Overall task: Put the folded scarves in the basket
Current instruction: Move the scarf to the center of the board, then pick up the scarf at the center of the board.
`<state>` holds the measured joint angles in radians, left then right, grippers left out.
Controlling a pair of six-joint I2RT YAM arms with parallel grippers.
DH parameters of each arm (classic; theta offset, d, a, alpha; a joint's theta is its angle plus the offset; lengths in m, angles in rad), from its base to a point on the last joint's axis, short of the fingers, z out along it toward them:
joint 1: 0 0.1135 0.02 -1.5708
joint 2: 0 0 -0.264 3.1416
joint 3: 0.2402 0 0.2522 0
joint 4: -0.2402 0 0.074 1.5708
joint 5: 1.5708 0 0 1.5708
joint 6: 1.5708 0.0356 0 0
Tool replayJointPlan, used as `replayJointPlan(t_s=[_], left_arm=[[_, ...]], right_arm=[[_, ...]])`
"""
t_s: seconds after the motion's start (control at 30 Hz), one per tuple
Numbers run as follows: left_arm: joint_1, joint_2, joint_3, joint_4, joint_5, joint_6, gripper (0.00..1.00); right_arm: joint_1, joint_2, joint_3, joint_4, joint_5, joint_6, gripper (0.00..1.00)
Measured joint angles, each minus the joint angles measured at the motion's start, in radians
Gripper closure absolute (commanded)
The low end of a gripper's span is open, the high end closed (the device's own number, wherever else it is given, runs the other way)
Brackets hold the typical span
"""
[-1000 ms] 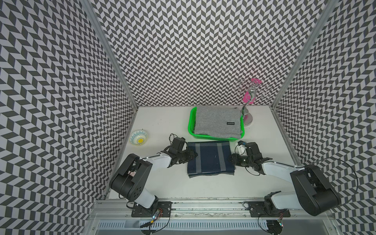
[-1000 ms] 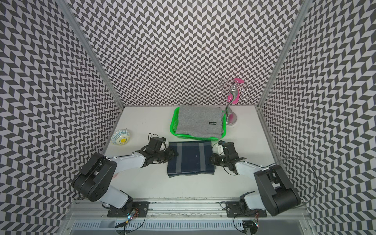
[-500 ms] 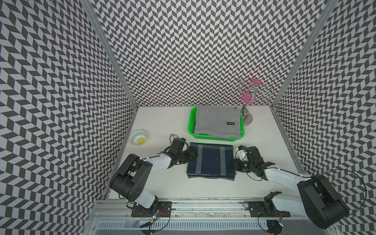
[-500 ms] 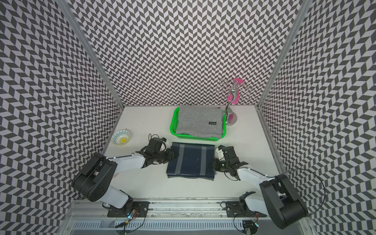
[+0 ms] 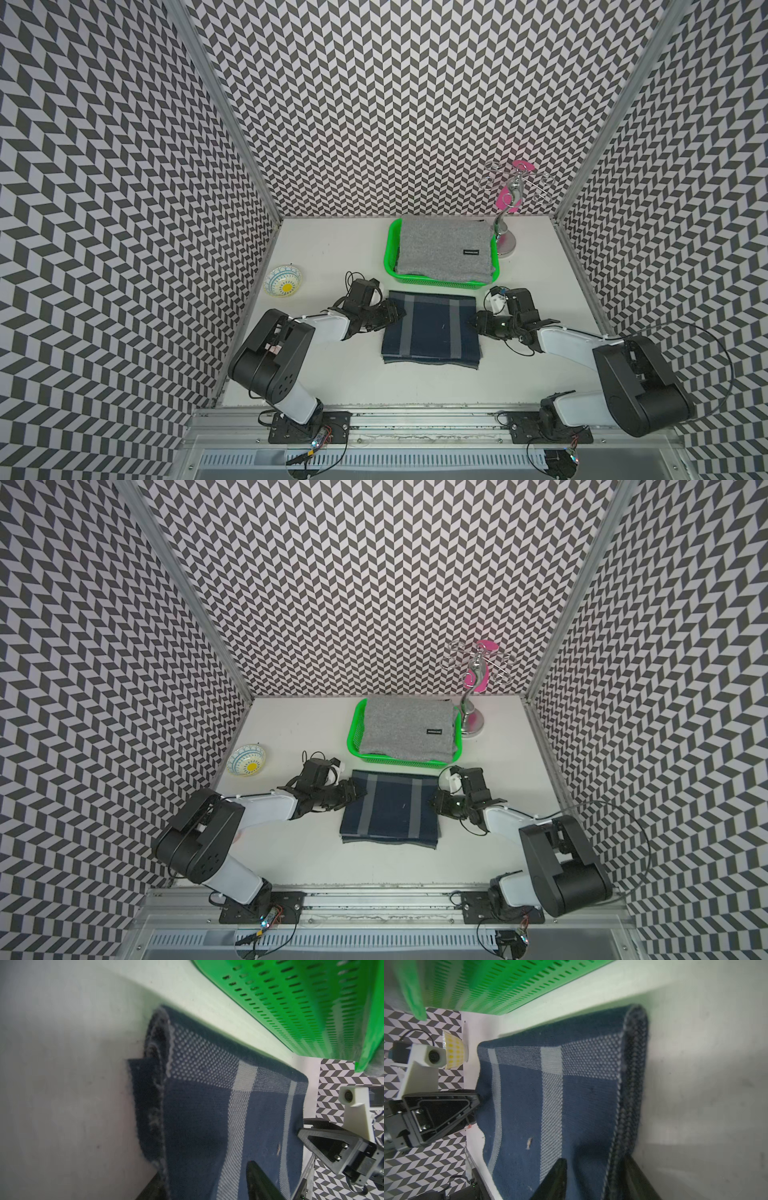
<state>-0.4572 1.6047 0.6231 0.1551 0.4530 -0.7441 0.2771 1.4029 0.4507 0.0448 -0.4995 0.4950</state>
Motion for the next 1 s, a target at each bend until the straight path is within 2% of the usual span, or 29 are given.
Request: replayJointPlan(t_s=[0.17, 0.3, 0.4, 0.5, 0.53, 0.77, 1.0], left_arm=[[-0.039, 0.019, 0.000, 0.041, 0.001, -0.005, 0.45], [-0.074, 0.037, -0.002, 0.069, 0.002, -0.012, 0.57], [-0.079, 0.039, -0.010, 0.066, -0.007, -0.014, 0.79], [-0.080, 0.039, -0.017, 0.052, -0.010, -0.011, 0.94], [-0.080, 0.039, -0.017, 0.051, -0.010, -0.005, 0.99], [-0.088, 0.018, -0.003, -0.001, -0.012, -0.009, 1.00], [-0.108, -0.123, 0.083, -0.167, -0.019, -0.005, 1.00]], right_arm=[[0.055, 0.040, -0.001, 0.072, -0.011, 0.020, 0.58], [0.090, 0.066, -0.015, 0.140, -0.014, 0.037, 0.71], [0.093, 0.069, -0.026, 0.148, -0.010, 0.042, 0.83], [0.093, 0.069, -0.032, 0.152, -0.010, 0.043, 0.99], [0.093, 0.069, -0.034, 0.156, -0.011, 0.042, 1.00], [0.103, 0.007, -0.033, 0.105, -0.011, 0.033, 1.00], [0.112, -0.159, 0.067, -0.068, -0.027, 0.002, 1.00]])
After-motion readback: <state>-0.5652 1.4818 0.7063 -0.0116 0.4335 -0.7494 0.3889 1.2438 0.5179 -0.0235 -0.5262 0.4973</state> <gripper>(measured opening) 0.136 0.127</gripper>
